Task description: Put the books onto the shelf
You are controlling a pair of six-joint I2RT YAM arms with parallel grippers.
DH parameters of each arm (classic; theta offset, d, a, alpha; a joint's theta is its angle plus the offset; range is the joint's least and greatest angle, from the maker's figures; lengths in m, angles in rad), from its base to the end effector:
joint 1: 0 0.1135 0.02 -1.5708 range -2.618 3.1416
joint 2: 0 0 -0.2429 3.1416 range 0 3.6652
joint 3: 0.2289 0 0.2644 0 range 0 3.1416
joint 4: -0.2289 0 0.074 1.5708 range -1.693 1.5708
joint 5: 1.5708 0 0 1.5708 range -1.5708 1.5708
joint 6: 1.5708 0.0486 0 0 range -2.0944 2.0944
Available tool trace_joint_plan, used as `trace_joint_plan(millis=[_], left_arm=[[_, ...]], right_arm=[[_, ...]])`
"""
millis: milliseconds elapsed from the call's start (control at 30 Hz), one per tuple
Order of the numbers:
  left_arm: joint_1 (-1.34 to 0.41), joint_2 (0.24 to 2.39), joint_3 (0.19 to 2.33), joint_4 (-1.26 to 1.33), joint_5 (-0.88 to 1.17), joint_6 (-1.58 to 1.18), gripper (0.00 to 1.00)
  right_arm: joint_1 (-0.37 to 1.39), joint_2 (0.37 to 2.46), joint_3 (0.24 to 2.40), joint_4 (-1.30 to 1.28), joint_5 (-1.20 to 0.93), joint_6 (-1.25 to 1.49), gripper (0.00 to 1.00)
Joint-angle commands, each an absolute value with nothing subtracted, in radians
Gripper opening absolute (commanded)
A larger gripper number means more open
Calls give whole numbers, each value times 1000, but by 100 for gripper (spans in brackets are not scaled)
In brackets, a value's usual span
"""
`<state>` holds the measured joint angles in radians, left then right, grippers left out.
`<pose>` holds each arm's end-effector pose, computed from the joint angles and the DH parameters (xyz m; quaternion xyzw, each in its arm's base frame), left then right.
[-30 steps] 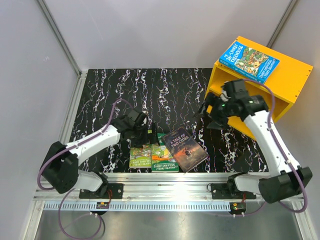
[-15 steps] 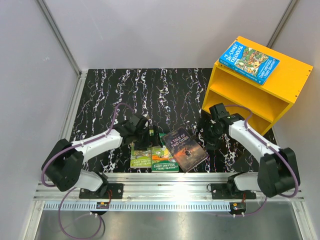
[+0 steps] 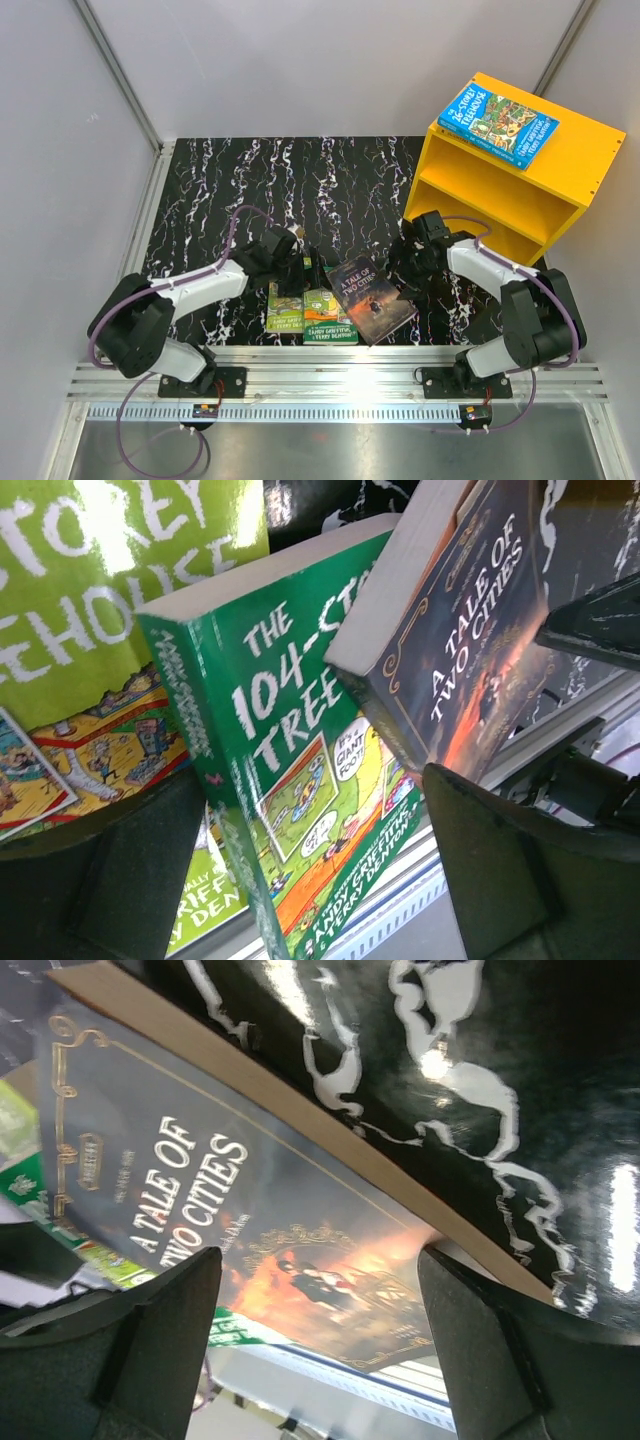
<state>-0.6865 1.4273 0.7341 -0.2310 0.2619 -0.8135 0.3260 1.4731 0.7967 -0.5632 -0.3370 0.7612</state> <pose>0.2198 -0.1964 0.1390 -0.0182 0.9408 -0.3053 0.1461 0.2541 0.1029 0.1275 0.1829 0.9554 0.2256 0.0535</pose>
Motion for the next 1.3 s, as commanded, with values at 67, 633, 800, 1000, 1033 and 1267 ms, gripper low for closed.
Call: trace_joint_plan(millis=[67,633,800,1000,1033,1267], left_arm=[[-713,1502,681,-170,282,-827,78],[-541,1283,810,-497,166,-686,0],[-416,1164,966,-711,95,-548,0],[-356,1088,1150,-883,5,-503,0],[-348,1071,1163,-902,-21,-503,0],[-350,983,1184,-868,66,-561,0]], right_arm=[[344,1537,684,-388,-351,796,87],[557,1640,756,-276,-390,920,86],[658,1779,905,-212,-426,991,86],[791,1896,1170,-285,-430,962,87],[795,1884,1183,-305,-402,950,87],[795,1599,1186,-494,-216,910,90]])
